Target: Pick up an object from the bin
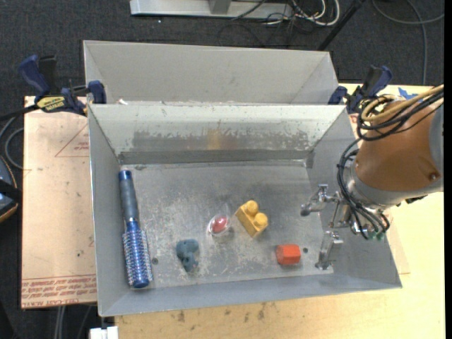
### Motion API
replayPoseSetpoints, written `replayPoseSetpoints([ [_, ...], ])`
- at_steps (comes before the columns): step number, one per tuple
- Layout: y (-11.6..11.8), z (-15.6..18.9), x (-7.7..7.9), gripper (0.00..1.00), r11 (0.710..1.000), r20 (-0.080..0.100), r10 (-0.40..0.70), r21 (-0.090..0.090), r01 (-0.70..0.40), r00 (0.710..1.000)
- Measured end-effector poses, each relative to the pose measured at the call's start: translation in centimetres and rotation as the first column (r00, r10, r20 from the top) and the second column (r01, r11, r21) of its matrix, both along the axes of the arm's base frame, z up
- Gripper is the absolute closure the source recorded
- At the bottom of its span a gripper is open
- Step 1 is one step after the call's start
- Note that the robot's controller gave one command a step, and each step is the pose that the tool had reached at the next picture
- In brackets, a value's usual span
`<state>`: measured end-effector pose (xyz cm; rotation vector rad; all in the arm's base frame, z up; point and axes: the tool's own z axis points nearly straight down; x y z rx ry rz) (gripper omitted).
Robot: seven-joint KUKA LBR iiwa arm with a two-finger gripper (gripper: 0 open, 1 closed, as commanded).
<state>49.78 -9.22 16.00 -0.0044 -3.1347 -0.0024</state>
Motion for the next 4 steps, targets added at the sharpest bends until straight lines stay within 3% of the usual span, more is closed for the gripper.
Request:
replayPoseSetpoints([
  [1,-1.5,-8.6,-1.0,0.00,0.999,0.023,0.053,-0.002,-0.053,0.998],
  [2,5.6,-7.8,-1.2,0.00,1.000,0.018,-0.020,0.002,0.020,1.000],
  [3,0.4,-8.8,0.7,0.00,0.993,0.016,-0.118,0.001,0.118,0.993],
  [4,1.5,-8.4,-0.8,0.00,0.996,0.036,-0.092,-0.004,0.092,0.995],
])
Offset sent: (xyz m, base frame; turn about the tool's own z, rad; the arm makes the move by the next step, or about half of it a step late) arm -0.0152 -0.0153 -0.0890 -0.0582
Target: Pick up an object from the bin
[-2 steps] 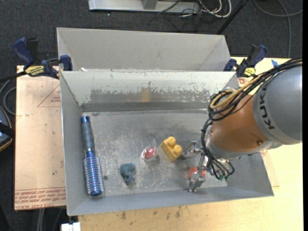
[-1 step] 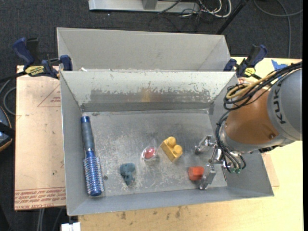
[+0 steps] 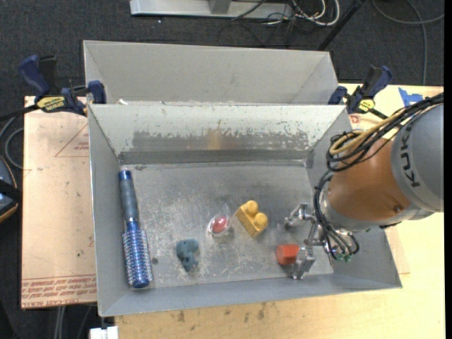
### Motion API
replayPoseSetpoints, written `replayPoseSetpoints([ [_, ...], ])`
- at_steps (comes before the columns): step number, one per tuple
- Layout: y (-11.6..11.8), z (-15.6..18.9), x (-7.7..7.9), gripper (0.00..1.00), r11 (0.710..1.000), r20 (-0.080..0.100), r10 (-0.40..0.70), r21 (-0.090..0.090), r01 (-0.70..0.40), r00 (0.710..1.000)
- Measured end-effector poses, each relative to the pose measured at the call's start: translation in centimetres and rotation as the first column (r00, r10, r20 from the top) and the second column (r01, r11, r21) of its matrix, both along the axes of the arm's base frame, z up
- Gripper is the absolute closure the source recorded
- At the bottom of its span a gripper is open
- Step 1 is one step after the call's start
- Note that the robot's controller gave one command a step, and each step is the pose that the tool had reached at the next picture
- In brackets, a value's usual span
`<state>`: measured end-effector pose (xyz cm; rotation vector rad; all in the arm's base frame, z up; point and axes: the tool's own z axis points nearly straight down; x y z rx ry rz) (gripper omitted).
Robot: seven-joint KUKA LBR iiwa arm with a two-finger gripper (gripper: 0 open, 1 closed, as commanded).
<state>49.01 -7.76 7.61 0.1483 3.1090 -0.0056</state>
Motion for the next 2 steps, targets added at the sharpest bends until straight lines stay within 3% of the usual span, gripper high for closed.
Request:
replayPoseSetpoints([
  [1,0.52,-0.03,-0.08,0.00,0.992,-0.003,-0.127,0.003,0.127,0.992],
  [2,0.65,-0.21,-0.26,1.00,0.992,-0.010,-0.126,0.004,0.126,0.992],
])
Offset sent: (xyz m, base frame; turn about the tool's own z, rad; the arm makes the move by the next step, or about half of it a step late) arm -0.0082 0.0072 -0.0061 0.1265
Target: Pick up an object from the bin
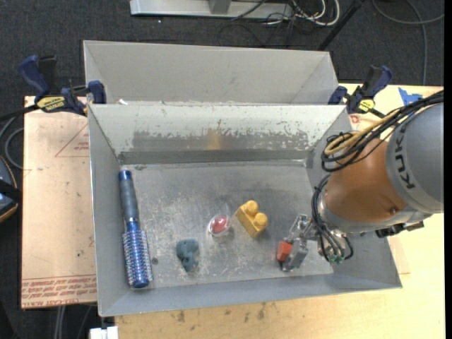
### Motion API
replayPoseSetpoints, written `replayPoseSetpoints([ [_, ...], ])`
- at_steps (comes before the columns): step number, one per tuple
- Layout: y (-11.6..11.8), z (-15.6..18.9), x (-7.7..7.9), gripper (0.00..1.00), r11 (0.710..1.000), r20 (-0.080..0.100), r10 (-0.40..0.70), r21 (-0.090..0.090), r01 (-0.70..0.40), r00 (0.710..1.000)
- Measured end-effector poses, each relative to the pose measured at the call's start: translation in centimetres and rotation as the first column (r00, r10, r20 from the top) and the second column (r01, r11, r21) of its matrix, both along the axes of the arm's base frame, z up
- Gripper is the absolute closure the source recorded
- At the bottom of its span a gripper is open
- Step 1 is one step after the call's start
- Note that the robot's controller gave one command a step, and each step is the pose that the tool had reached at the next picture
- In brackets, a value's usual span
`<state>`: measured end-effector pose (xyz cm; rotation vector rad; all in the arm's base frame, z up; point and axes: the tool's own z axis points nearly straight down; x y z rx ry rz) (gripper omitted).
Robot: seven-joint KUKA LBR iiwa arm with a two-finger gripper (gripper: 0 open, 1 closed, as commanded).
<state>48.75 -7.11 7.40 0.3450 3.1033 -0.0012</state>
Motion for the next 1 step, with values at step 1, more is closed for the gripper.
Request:
replayPoseSetpoints([
  [1,-2.63,13.98,2.42,1.00,0.998,-0.009,0.062,0.000,-0.062,0.998],
])
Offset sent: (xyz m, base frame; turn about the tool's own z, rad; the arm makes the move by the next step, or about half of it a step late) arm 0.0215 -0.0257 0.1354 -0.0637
